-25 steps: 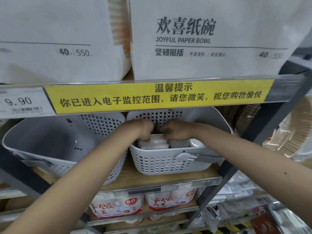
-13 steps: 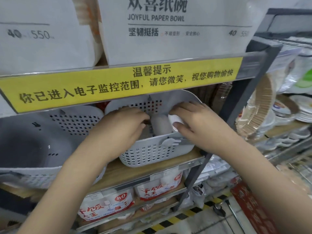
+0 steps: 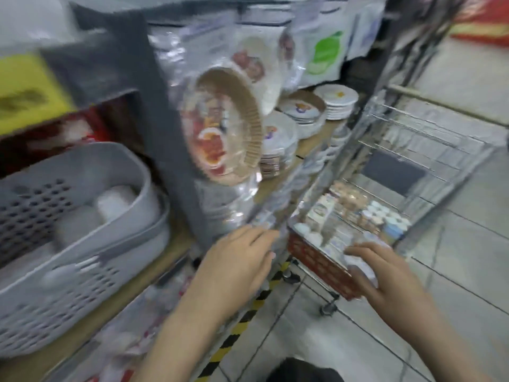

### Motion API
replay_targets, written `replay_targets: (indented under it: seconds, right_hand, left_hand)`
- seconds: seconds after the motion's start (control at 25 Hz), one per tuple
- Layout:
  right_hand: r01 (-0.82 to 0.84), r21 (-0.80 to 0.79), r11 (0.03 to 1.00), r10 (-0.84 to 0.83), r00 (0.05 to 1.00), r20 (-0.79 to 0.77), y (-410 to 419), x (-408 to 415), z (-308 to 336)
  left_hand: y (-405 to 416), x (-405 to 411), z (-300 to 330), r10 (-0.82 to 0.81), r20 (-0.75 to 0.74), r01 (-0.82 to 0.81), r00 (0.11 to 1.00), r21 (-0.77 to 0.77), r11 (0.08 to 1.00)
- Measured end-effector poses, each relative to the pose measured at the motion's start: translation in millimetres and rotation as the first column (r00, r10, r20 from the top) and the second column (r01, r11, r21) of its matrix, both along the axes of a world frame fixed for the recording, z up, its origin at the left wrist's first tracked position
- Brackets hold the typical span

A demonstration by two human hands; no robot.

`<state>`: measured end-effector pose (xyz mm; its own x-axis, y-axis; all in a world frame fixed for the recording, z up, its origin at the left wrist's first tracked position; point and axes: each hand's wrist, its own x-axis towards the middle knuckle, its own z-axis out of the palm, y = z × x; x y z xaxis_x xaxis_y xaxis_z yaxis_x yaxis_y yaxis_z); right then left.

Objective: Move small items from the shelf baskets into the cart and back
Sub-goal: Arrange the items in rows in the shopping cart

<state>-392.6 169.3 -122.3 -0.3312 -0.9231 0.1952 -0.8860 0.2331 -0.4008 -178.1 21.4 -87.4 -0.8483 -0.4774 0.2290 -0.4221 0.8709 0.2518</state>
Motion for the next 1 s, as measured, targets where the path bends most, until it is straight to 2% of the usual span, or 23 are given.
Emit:
replay_targets:
  seconds: [0.08, 0.12, 0.24, 0.48, 0.68, 0.8, 0.92, 1.0]
  right_hand:
    - [0.189, 0.132, 0.973, -0.211, 0.961, 0.178, 40, -36, -23]
    - [0.249, 0.2, 0.948, -0.291, 0.931, 0.219, 57, -51, -36]
    - [0.373, 0.334, 0.866, -0.457, 0.86, 0.224, 93, -88, -69]
    - [0.38, 0.434, 0.816, -0.526, 0.801, 0.287, 90, -112, -111]
    - [0.364, 0.471, 0.804, -0.559, 0.733, 0.387, 40, -129, -140]
    - [0.416, 0.502, 0.758, -0.639, 0.627, 0.446, 8, -148, -166]
    - [0.48, 0.575, 0.662, -0.749, 0.447, 0.489, -18, -169, -201]
    - [0.455, 0.652, 0.607, -0.795, 0.358, 0.49, -33, -182, -233]
  left_hand:
    - [0, -49, -31, -0.08, 0.099, 0.066, 0.992, 0.136, 0.989]
    - [0, -68, -47, -0.106, 0.139, 0.074, 0.985, 0.215, 0.974]
    - [6, -118, -79, -0.153, 0.214, 0.082, 0.965, 0.305, 0.949]
    - [-1, -177, -125, -0.222, 0.351, 0.062, 0.91, 0.413, 0.909]
    - [-41, -217, -157, -0.223, 0.372, 0.006, 0.901, 0.504, 0.863]
    - [-65, -257, -182, -0.225, 0.384, -0.037, 0.896, 0.569, 0.822]
    - [-73, -307, -216, -0.26, 0.394, -0.066, 0.882, 0.649, 0.758]
    - [-73, -336, -243, -0.297, 0.418, -0.083, 0.859, 0.685, 0.724]
